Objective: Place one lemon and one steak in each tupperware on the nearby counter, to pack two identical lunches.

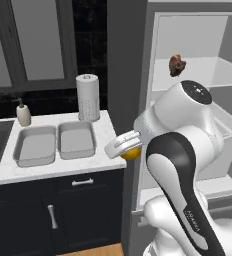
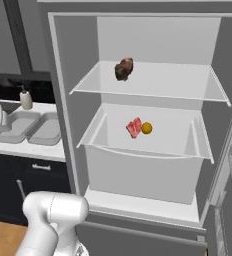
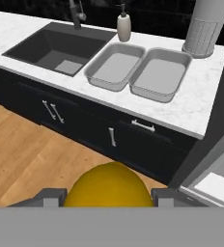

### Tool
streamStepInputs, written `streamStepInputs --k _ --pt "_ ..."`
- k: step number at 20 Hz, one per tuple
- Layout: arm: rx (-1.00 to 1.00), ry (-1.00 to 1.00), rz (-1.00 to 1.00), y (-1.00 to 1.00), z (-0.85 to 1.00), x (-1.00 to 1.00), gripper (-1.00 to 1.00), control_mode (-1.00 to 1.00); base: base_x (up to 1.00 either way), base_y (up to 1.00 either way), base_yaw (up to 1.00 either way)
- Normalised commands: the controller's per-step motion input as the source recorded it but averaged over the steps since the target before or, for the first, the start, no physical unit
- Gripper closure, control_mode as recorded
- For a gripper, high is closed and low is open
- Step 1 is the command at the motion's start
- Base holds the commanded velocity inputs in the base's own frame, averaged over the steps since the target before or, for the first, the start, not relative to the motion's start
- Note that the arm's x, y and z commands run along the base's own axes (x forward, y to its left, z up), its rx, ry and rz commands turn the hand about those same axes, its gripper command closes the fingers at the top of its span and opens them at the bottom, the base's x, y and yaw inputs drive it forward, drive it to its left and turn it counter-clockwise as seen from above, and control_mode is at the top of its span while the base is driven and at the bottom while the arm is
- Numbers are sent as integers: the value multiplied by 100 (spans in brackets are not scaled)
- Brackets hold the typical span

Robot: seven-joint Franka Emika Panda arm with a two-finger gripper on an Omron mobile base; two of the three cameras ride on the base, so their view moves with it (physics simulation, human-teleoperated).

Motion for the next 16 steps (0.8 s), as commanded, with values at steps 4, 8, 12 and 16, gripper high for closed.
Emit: streamStepInputs --k 4,8,12,16 --pt "0 0 0 0 0 0 100 100 40 31 0" --pt "0 0 0 0 0 0 100 100 16 62 0" --pt "-2 0 0 31 0 0 100 -100 0 36 0" --pt "-3 0 0 36 -1 9 100 -100 0 0 0"
